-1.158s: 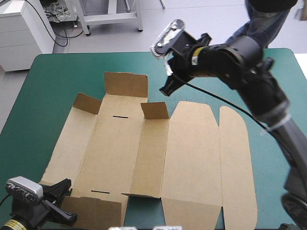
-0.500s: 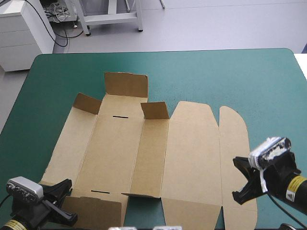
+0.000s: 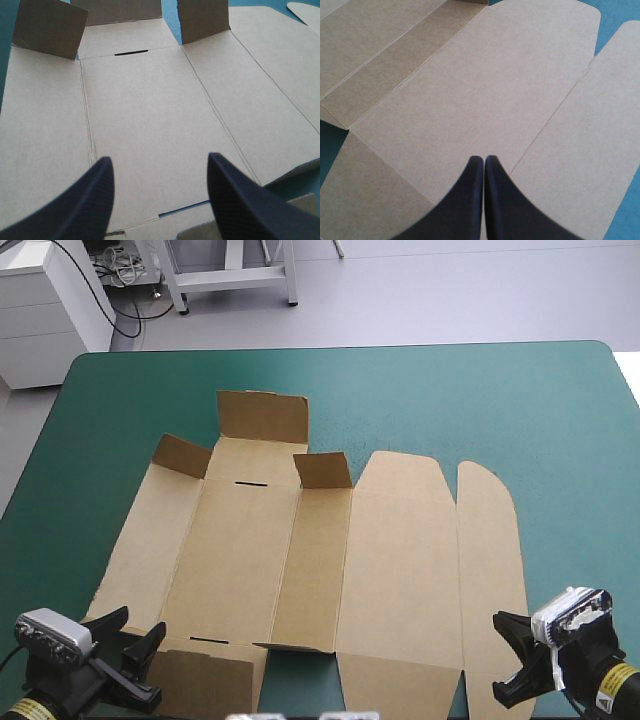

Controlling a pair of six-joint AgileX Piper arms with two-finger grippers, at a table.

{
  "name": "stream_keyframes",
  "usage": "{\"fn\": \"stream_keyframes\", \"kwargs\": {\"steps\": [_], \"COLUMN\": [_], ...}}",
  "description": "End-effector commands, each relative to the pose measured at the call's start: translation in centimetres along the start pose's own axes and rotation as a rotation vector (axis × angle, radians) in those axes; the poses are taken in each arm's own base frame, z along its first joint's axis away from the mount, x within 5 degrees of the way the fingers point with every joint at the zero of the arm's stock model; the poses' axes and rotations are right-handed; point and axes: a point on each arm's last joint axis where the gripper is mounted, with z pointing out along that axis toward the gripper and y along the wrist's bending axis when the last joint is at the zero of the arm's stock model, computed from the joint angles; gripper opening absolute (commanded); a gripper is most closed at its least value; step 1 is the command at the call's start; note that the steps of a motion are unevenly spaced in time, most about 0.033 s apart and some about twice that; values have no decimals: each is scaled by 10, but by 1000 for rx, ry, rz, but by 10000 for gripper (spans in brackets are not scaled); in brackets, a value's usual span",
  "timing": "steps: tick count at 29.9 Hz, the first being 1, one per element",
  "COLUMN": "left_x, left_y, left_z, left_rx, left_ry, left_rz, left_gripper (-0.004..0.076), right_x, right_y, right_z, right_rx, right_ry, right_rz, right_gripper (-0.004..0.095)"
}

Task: Fold the box

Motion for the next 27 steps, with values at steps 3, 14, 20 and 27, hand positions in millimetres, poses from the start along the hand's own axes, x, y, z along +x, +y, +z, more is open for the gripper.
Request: {"fn": "stream_keyframes", "kwargs": {"steps": [3, 14, 20, 27], "left_x": [-12, -23, -71, -120], "left_y": [-1, -3, -1, 14], "left_z": [-2, -8, -9, 38], "left_rx": [16, 32, 8, -65], "left_ry": [-76, -100, -71, 268], "left_rz": [-24, -26, -4, 29], "left_gripper": [480, 474, 474, 474], "right_x": [-1, -2, -2, -2], "right_y": [0, 1, 2, 3], "right_z": [5, 6, 6, 6], "right_rx": [-5, -12, -23, -38], "right_ry": [-43, -68, -64, -60], "right_rz": [1, 1, 12, 15], "right_gripper": [-14, -16, -16, -16]}}
